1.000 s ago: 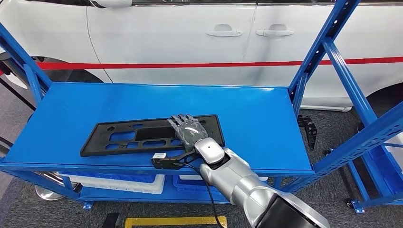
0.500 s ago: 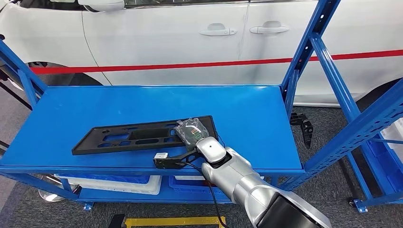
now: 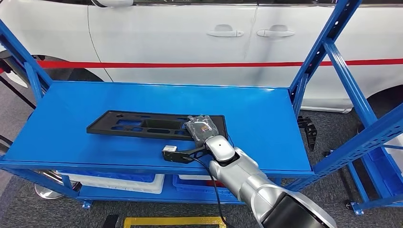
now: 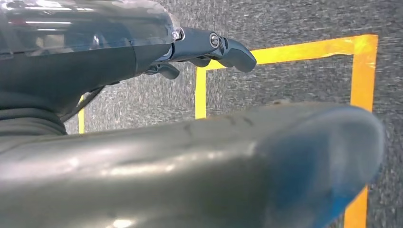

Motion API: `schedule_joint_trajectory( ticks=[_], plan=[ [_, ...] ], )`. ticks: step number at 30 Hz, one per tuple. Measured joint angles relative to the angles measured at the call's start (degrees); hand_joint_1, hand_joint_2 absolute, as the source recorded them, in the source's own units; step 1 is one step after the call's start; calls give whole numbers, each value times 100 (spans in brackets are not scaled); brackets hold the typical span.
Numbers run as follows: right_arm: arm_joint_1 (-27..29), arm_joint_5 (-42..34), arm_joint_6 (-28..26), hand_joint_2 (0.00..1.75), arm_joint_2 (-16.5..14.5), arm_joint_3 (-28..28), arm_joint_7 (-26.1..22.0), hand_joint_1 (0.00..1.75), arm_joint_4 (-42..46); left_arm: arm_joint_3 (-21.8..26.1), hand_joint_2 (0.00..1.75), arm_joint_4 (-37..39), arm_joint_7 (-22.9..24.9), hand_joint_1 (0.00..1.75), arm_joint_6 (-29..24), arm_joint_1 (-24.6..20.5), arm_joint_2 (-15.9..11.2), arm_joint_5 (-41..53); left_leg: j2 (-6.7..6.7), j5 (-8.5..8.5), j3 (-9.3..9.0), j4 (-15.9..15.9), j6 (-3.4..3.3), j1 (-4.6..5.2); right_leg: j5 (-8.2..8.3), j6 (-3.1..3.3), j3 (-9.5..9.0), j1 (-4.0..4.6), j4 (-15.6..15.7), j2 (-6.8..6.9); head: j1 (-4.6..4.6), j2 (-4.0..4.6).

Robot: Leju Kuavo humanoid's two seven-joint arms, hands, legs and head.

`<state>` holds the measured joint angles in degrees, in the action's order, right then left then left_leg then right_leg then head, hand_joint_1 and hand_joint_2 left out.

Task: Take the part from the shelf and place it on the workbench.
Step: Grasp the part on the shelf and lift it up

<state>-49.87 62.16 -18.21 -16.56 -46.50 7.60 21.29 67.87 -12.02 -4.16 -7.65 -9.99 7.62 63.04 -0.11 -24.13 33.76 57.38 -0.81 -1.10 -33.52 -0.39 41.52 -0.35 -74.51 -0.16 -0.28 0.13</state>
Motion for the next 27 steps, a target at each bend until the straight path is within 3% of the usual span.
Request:
schedule_joint_trajectory(
  ticks=[1, 2, 4, 6, 9, 11, 14, 15, 16, 17, 19, 21, 25, 27],
  plan=[
    [10, 17, -40, 175, 19, 25, 3, 175, 0, 0, 0, 0, -2, 0, 1, 5, 2, 2, -6, 1, 2, 5, -1, 1, 75, 3, -4, -1, 11, 0, -1, 0],
    [12, 36, -85, 175, 34, 51, 8, 175, 0, 0, 0, 0, -4, 0, 1, 8, 6, 5, -13, 1, 1, 10, 1, 3, 244, 18, -126, 0, 255, 1, -1, 0],
    [-1, 71, -188, 175, 55, 102, 27, 175, 1, -1, 0, 0, -9, 0, 4, 7, 26, 10, -26, -4, 0, 25, 18, 16, 612, 85, -537, 22, 1075, 5, -1, 0],
    [-14, 124, -323, 175, 71, 148, 61, 175, 7, -4, 0, 0, -13, 0, 9, 4, 45, 15, -32, -4, 10, 35, 71, 33, 762, 140, -766, 53, 1572, 8, 4, 0],
    [-12, 280, -586, 175, 104, 201, 164, 175, 30, -8, 0, 0, -16, 0, 21, 5, 52, 21, -27, -1, 28, 29, 170, 33, 801, 191, -770, 47, 1661, -2, 6, 0],
    [-16, 434, -843, 175, 126, 215, 266, 175, 76, -10, 0, 0, -22, 0, 27, 7, 54, 22, -23, -153, 129, 241, 227, 26, 845, 249, -780, 11, 1713, 0, 13, 0],
    [-36, 694, -1320, 175, 149, 231, 404, 175, 194, -9, 0, 0, -50, 0, 43, 15, 56, 11, -21, -676, 630, 1320, 304, 0, 852, 288, -777, 7, 1721, -1, 31, 0],
    [-46, 783, -1441, 175, 160, 239, 442, 175, 238, -9, 0, 0, -71, 0, 46, 21, 60, 6, -20, -757, 775, 1614, 325, -8, 844, 289, -778, 9, 1714, -2, 30, 0],
    [-59, 873, -1531, 175, 173, 253, 475, 175, 285, -10, 0, 0, -99, 0, 48, 29, 62, 3, -18, -712, 819, 1680, 340, -18, 832, 285, -782, 8, 1703, -5, 30, 0],
    [-76, 961, -1599, 175, 189, 273, 501, 175, 334, -10, 0, 0, -126, 0, 48, 35, 64, 2, -15, -558, 752, 1514, 349, -29, 814, 274, -787, 4, 1684, -10, 30, 0],
    [-124, 1147, -1736, 175, 216, 329, 545, 175, 447, -12, 87, 1, -186, 0, 48, 44, 68, 5, -7, -164, 399, 756, 357, -47, 756, 227, -788, -2, 1621, -23, 31, 0],
    [-178, 1315, -1888, 175, 248, 403, 574, 175, 565, -19, 175, 3, -242, 0, 48, 43, 81, 20, -15, -14, 167, 246, 308, -32, 711, 170, -755, 12, 1547, -32, 45, 0],
    [-240, 1625, -2070, 175, 345, 619, 558, 175, 841, -34, 175, 4, -297, 0, 52, 60, 103, 61, -26, -24, 154, 165, 141, -20, 659, 67, -713, 13, 1501, -28, 44, 0],
    [-262, 1765, -2090, 175, 408, 763, 485, 175, 1034, -44, 175, 4, -327, 0, 78, 57, 111, 68, -23, -10, 143, 133, 65, -33, 425, 12, -542, -1, 1129, -20, 27, 0]
  ],
)
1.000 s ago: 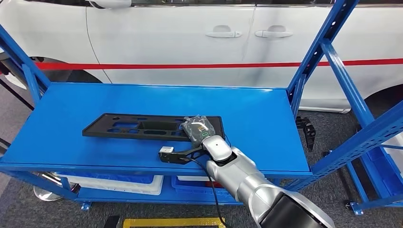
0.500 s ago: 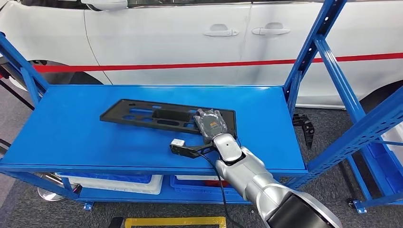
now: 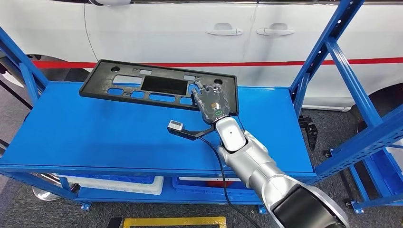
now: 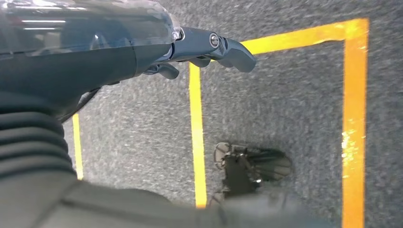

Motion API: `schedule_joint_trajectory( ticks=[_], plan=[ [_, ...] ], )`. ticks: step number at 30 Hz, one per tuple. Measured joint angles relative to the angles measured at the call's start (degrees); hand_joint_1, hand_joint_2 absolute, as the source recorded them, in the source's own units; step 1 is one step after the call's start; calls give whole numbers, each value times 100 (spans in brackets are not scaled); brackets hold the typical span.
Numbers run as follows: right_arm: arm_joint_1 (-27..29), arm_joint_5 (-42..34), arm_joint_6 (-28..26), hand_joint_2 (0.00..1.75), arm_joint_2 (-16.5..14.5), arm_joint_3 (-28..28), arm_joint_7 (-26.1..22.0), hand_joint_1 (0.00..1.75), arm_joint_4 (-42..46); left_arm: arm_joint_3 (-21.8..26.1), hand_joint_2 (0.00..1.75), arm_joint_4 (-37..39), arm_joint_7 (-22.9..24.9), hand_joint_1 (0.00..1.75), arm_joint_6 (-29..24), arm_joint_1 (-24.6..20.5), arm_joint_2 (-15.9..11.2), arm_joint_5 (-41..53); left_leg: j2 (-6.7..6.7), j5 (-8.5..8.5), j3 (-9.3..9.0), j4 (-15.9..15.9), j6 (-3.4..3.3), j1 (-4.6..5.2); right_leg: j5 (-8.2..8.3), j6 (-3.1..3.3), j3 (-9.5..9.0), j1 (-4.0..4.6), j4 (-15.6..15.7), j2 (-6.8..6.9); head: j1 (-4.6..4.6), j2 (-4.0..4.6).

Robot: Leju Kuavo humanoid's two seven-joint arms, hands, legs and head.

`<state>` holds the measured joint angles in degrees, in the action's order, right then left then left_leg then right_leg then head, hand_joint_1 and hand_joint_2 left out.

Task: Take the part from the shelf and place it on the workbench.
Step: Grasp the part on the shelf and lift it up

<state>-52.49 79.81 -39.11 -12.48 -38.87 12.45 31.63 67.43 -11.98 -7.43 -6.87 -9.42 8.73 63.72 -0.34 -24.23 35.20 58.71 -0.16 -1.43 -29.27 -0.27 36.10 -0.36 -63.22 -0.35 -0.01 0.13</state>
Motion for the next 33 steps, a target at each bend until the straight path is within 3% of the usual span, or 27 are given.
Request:
schedule_joint_trajectory(
  ticks=[2, 3, 4, 5, 7, 9, 11, 14, 15, 17, 19, 20, 21, 22, 24, 27, 29, 31, 33],
  plan=[
    [-2, 127, -22, 175, 58, 178, -130, 175, 225, -17, 175, 0, -44, 0, 36, -5, 4, 2, 3, -5, 2, -2, -34, 9, -340, -31, 381, -4, -764, 5, -14, 0],
    [7, 171, -31, 175, 82, 274, -210, 175, 335, -26, 175, 0, -64, 0, 57, -4, 5, 1, 3, -9, -1, -2, -39, 13, -431, -37, 555, -5, -1086, 5, -15, 0],
    [26, 196, -35, 175, 105, 375, -305, 175, 454, -34, 175, 0, -80, 0, 85, -2, 8, -2, 1, -13, -6, -1, -43, 18, -413, -33, 648, -3, -1228, 5, -15, 0],
    [54, 199, -37, 175, 126, 481, -413, 175, 590, -43, 175, 0, -85, 0, 118, -1, 9, -3, -4, -17, -16, 0, -43, 21, -284, -19, 629, -1, -1140, 5, -16, 0],
    [122, 157, -38, 175, 154, 712, -673, 175, 925, -66, 175, 0, -68, 0, 152, 1, 18, 2, -16, -30, -39, 0, -32, 25, 152, 41, 319, 9, -408, 6, -17, 0],
    [192, 50, -45, 175, 158, 992, -1001, 175, 1323, -91, 175, 3, -17, 0, 111, -1, 40, 7, -22, -42, -33, 6, 3, 44, 400, 97, 31, 40, 255, 8, -13, 0],
    [293, -117, -53, 175, 151, 1308, -1365, 175, 1727, -110, 175, 6, 43, 0, 69, 0, 56, 17, -23, -40, -20, -5, 57, 52, 409, 120, -33, 72, 419, 6, -10, 0],
    [452, -447, -54, 175, 84, 1758, -1910, 175, 2201, -129, 175, 7, 123, 0, 60, 5, 56, 43, -16, -137, 8, 87, 140, 52, 439, 190, -72, 28, 491, 11, -3, 0],
    [495, -596, -56, 175, 39, 1903, -2102, 175, 2324, -131, 175, 7, 147, 0, 52, 5, 56, 45, -10, -270, 95, 299, 161, 50, 449, 218, -91, 8, 517, 17, 5, 0],
    [583, -1006, -63, 175, -67, 2174, -2512, 175, 2504, -131, 175, 7, 176, 0, 35, 7, 57, 43, 0, -636, 428, 1038, 198, 37, 446, 253, -105, 7, 523, 23, 16, 0],
    [680, -1410, -70, 175, -159, 2395, -2840, 175, 2602, -131, 175, 7, 188, 0, 25, 19, 59, 41, 0, -794, 701, 1595, 222, 32, 432, 262, -108, 14, 507, 20, 14, 0],
    [722, -1528, -71, 175, -195, 2481, -2927, 175, 2634, -131, 175, 7, 191, 0, 21, 24, 60, 41, 1, -710, 700, 1570, 224, 32, 421, 261, -110, 16, 491, 16, 14, 0],
    [754, -1600, -72, 175, -225, 2551, -2977, 175, 2664, -131, 175, 7, 194, 0, 19, 26, 60, 41, 2, -531, 588, 1319, 219, 31, 406, 255, -113, 15, 472, 11, 14, 0],
    [772, -1697, -72, 175, -251, 2609, -3025, 175, 2689, -131, 175, 7, 195, 0, 15, 25, 57, 41, 4, -317, 405, 921, 206, 31, 387, 244, -115, 14, 448, 5, 15, 0],
    [787, -2260, -57, 175, -279, 2677, -3166, 175, 2711, -131, 175, 7, 195, 0, 8, 16, 54, 40, 3, -77, 80, 245, 163, 48, 355, 206, -99, 37, 402, -4, 15, 0],
    [833, -4088, 385, 175, -282, 2640, -3351, 175, 2720, -131, 175, 7, 189, 0, -18, 21, 51, 14, -11, -55, -6, 36, 80, 69, 354, 137, -90, 55, 400, -3, 11, 0],
    [896, -5557, 1179, 175, -272, 2580, -3383, 175, 2767, -131, 175, 7, 179, 0, -36, 32, 48, -2, -8, -28, -22, -5, 13, 48, 284, 77, -64, 42, 325, 3, 7, 0],
    [988, -6994, 2220, 175, -238, 2531, -3392, 175, 2842, -131, 175, 7, 179, 0, -42, 27, 40, 2, 2, -6, -31, -38, -42, 32, -5, 15, 152, 19, -147, 5, -1, 0],
    [1122, -8203, 3240, 175, -174, 2491, -3404, 175, 2908, -131, 175, 7, 197, 0, -52, 27, 32, 6, 4, -6, -27, -41, -61, 33, -349, -29, 519, 1, -916, 6, -6, 0]
  ],
)
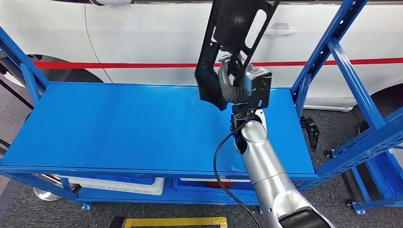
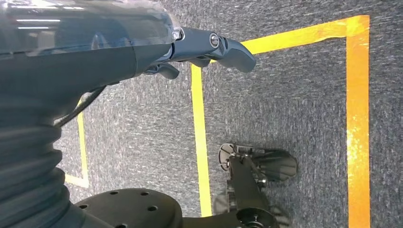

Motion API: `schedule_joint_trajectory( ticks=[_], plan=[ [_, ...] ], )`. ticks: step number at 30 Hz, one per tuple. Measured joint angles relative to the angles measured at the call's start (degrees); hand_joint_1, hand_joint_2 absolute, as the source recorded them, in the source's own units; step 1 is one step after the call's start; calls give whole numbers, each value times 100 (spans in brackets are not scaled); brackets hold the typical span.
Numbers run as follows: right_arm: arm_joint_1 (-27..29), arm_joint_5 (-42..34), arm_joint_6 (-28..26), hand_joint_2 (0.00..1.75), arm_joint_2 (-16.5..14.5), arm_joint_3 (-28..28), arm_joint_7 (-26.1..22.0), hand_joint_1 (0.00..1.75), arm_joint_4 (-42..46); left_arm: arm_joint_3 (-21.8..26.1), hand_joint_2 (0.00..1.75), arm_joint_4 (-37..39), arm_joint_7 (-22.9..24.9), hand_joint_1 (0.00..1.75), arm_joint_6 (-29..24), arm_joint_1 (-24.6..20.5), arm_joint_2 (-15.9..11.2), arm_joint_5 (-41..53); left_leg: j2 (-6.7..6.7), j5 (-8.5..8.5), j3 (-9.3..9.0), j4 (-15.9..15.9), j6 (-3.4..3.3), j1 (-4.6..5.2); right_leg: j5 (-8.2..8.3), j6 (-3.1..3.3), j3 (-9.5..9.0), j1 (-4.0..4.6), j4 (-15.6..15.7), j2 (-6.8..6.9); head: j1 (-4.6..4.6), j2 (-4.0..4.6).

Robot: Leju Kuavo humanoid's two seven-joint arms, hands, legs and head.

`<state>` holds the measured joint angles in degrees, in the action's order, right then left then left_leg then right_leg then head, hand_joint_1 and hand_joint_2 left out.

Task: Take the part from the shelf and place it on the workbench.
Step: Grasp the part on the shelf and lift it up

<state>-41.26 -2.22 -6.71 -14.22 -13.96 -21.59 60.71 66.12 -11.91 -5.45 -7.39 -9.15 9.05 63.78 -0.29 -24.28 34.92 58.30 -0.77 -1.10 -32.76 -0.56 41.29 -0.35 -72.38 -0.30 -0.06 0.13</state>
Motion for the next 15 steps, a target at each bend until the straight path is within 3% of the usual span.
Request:
schedule_joint_trajectory(
  ticks=[1, 2, 3, 5, 6, 7, 11, 13, 15],
  plan=[
    [75, -453, 418, 175, 34, -16, -1, 175, 24, 0, 175, 0, 13, 0, -10, 6, -2, -1, -2, -1, -1, 1, -1, 0, -62, -13, 131, -11, -255, 1, -1, 0],
    [147, -826, 773, 175, 65, -31, 7, 175, 45, 0, 175, 0, 24, 0, -22, 15, -4, -2, -6, -4, -4, 4, 1, -1, -11, -19, 172, -22, -309, 1, -2, 0],
    [201, -1125, 1068, 175, 88, -48, 24, 175, 68, 0, 175, 0, 32, 0, -35, 25, -4, -3, -10, -8, -10, 8, 8, -1, 151, -16, 92, -33, -112, 3, -3, 0],
    [250, -1597, 1566, 175, 116, -84, 89, 175, 123, 0, 175, 0, 46, 0, -62, 41, -4, -4, -16, -29, -19, 21, 41, 6, 556, 9, -281, -39, 687, 11, -2, 0],
    [255, -1782, 1777, 175, 124, -105, 128, 175, 146, 0, 175, 0, 54, 0, -76, 46, -4, -4, -17, -42, -19, 32, 66, 16, 682, 28, -439, -30, 1027, 13, 1, 0],
    [257, -1950, 1978, 175, 132, -131, 174, 175, 161, 0, 175, 0, 62, 0, -91, 53, -5, -3, -16, -51, -19, 36, 93, 26, 732, 47, -529, -18, 1225, 11, 4, 0],
    [275, -2538, 2718, 175, 155, -259, 340, 175, 182, 0, 175, 0, 96, 0, -124, 81, -10, -2, -6, -112, -10, 69, 223, 16, 744, 177, -566, -13, 1328, 4, 9, 0],
    [276, -2741, 3001, 175, 153, -337, 370, 175, 197, 1, 175, 0, 110, 0, -127, 90, -15, -2, -3, -378, 166, 489, 269, 3, 758, 247, -592, -30, 1364, 21, 26, 0],
    [295, -2904, 3277, 175, 152, -424, 401, 175, 201, 1, 175, 0, 122, 0, -128, 111, -15, -2, -2, -736, 514, 1264, 296, 1, 752, 278, -597, -15, 1364, 28, 40, 0]
  ],
)
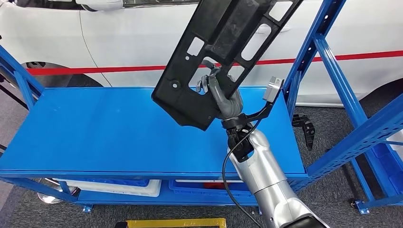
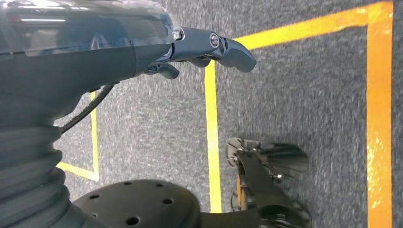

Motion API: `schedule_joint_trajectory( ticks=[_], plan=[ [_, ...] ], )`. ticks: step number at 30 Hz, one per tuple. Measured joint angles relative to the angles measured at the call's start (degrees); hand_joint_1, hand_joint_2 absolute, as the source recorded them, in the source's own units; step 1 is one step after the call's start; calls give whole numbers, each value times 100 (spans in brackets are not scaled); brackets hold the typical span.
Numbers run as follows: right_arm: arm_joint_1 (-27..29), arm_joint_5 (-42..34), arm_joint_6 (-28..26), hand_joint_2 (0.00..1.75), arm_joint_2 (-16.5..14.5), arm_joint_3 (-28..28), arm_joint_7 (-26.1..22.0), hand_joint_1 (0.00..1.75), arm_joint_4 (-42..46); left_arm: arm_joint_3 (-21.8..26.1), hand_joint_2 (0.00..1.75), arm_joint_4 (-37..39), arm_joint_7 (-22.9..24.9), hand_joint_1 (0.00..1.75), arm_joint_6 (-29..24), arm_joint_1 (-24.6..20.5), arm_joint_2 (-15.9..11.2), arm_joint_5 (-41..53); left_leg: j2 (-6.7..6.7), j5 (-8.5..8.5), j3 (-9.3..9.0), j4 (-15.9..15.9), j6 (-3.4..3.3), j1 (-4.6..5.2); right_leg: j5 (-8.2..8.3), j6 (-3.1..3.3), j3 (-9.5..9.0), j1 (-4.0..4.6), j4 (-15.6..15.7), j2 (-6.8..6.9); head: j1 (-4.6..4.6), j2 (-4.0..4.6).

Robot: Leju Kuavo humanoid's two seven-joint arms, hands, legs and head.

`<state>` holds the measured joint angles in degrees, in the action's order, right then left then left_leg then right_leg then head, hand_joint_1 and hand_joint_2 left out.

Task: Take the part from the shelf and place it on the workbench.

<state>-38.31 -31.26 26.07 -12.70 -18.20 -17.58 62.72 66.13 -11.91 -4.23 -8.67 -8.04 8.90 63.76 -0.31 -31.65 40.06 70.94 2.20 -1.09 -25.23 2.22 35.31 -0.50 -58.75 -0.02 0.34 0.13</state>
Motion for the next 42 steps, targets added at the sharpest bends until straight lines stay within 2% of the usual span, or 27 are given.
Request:
schedule_joint_trajectory(
  ticks=[1, 2, 3, 5, 6, 8, 11, 13, 15, 16, 17, 18, 19, 21, 22, 23, 26, 28, 31, 32, 33, 34, 36, 37, 38, 41, 42],
  plan=[
    [22, -82, 154, 175, 0, -46, 18, 175, -1, 0, 175, 0, 7, 0, 2, 16, 0, 0, 0, -92, 145, 303, 6, -1, -4, 7, -3, 11, -2, -2, -1, 0],
    [46, -169, 339, 175, 1, -97, 33, 175, -1, 1, 175, 0, 18, 0, 4, 31, -1, 1, 1, -74, 202, 410, 3, -1, -8, 12, -7, 21, -5, -8, 0, 0],
    [66, -257, 559, 175, 1, -154, 40, 175, 1, 1, 175, 0, 31, 0, 7, 43, -2, 2, 1, 55, 147, 280, -8, 0, -13, 13, -14, 29, -9, -17, 0, 0],
    [87, -409, 1017, 175, 1, -268, 27, 175, 22, 1, 175, 0, 59, 0, 10, 52, -9, 6, 1, 456, -210, -490, -60, 10, -30, 5, -31, 41, -24, -31, 0, 0],
    [93, -465, 1233, 175, 2, -322, 11, 175, 49, 1, 175, 0, 73, 0, 13, 52, -13, 11, -1, 594, -389, -865, -89, 23, -39, -10, -30, 53, -37, -35, -2, 0],
    [138, -533, 1563, 175, 4, -411, -32, 175, 130, 1, 175, 0, 92, 0, 22, 55, -17, 26, -4, 667, -554, -1212, -132, 52, -43, -49, -22, 69, -46, -34, -5, 0],
    [315, -556, 1916, 175, 13, -516, -115, 175, 309, 1, 175, 0, 98, 0, 56, 77, -17, 48, -1, 711, -570, -1266, -209, 37, -74, -131, -15, 73, -63, -30, -9, 0],
    [471, -545, 2113, 175, 28, -556, -190, 175, 455, -1, 175, 0, 97, 0, 86, 80, -21, 63, 7, 758, -567, -1314, -275, 5, -328, -194, 113, 64, -383, -28, -19, 0],
    [638, -518, 2242, 175, 54, -585, -246, 175, 567, -1, 175, 0, 96, 0, 105, 84, -28, 80, 11, 780, -544, -1315, -303, 8, -732, -242, 409, 35, -1105, -27, -27, 0],
    [723, -501, 2279, 175, 69, -597, -258, 175, 601, -1, 175, 0, 96, 0, 111, 88, -32, 87, 12, 787, -529, -1309, -304, 8, -867, -260, 544, 20, -1439, -26, -28, 0],
    [801, -485, 2307, 175, 85, -609, -263, 175, 626, -1, 175, 0, 97, 0, 115, 93, -35, 93, 12, 793, -513, -1298, -301, 8, -903, -273, 604, 6, -1612, -25, -28, 0],
    [865, -470, 2326, 175, 98, -623, -264, 175, 647, -1, 175, 0, 98, 0, 116, 99, -37, 95, 12, 800, -494, -1284, -294, 7, -828, -279, 549, -8, -1555, -22, -28, 0],
    [910, -455, 2339, 175, 109, -636, -265, 175, 666, -1, 175, 0, 99, 0, 117, 103, -37, 96, 12, 805, -478, -1267, -285, 6, -670, -277, 384, -20, -1278, -18, -29, 0],
    [949, -420, 2350, 175, 117, -666, -266, 175, 704, -1, 175, 0, 100, 0, 119, 106, -36, 98, 8, 820, -449, -1236, -249, 15, -370, -250, -60, -21, -480, -12, -27, 0],
    [956, -399, 2353, 175, 117, -680, -267, 175, 715, -1, 175, 0, 100, 0, 119, 107, -37, 99, 6, 833, -437, -1229, -220, 22, -287, -228, -198, -10, -210, -13, -26, 0],
    [962, -380, 2354, 175, 116, -693, -272, 175, 723, -1, 175, 0, 100, 0, 117, 107, -38, 102, 4, 851, -426, -1228, -183, 29, -254, -202, -253, 5, -77, -17, -24, 0],
    [999, -350, 2371, 175, 116, -732, -316, 175, 723, -1, 175, 0, 98, 0, 120, 111, -50, 106, 0, 898, -397, -1248, -65, 21, -160, -94, -203, 15, -35, -17, -22, 0],
    [1026, -330, 2410, 175, 115, -751, -370, 175, 722, -1, 175, 0, 94, 0, 127, 113, -61, 109, 0, 660, -288, -1008, -12, 8, -67, -7, -150, -8, 15, 4, -9, 0],
    [1114, -271, 2464, 175, 115, -755, -451, 175, 722, -1, 175, 0, 84, 0, 134, 113, -65, 120, 4, -34, 59, 55, 38, -2, 44, 49, -9, 7, 16, 22, 9, 0],
    [1155, -250, 2474, 175, 116, -755, -466, 175, 722, -1, 175, 0, 81, 0, 136, 114, -66, 122, 4, -149, 99, 299, 42, -2, 77, 51, 44, 18, 6, 25, 9, 0],
    [1193, -229, 2485, 175, 117, -755, -478, 175, 722, -1, 175, 0, 80, 0, 138, 113, -69, 122, 4, -159, 33, 325, 37, -1, 109, 49, 95, 27, -4, 26, 9, 0],
    [1223, -212, 2496, 175, 118, -755, -488, 175, 722, -1, 175, 0, 80, 0, 139, 110, -73, 123, 4, -73, -156, 107, 22, 1, 141, 42, 141, 34, -16, 22, 10, 0],
    [1253, -193, 2527, 175, 119, -755, -516, 175, 725, -1, 175, 0, 80, 0, 139, 92, -86, 124, 3, 161, -719, -731, -37, 14, 197, 12, 205, 45, -41, 16, 10, 0],
    [1260, -191, 2542, 175, 121, -755, -533, 175, 726, -1, 175, 0, 77, 0, 138, 82, -93, 124, 1, 243, -922, -1068, -74, 31, 222, -12, 221, 50, -51, 14, 4, 0],
    [1265, -186, 2558, 175, 124, -755, -550, 175, 727, -1, 175, 0, 73, 0, 139, 74, -99, 123, -1, 283, -1027, -1257, -111, 50, 248, -42, 229, 53, -57, 15, 2, 0],
    [1315, -139, 2591, 175, 134, -755, -604, 175, 726, -1, 175, 1, 67, 0, 142, 73, -103, 122, 6, 393, -1005, -1323, -210, 69, 328, -155, 244, 45, -36, 13, -6, 0],
    [1336, -116, 2599, 175, 139, -755, -626, 175, 726, -2, 175, 2, 72, 0, 143, 70, -102, 122, 17, 452, -982, -1347, -247, 55, 282, -190, 272, 40, -65, 7, -9, 0]
  ],
)
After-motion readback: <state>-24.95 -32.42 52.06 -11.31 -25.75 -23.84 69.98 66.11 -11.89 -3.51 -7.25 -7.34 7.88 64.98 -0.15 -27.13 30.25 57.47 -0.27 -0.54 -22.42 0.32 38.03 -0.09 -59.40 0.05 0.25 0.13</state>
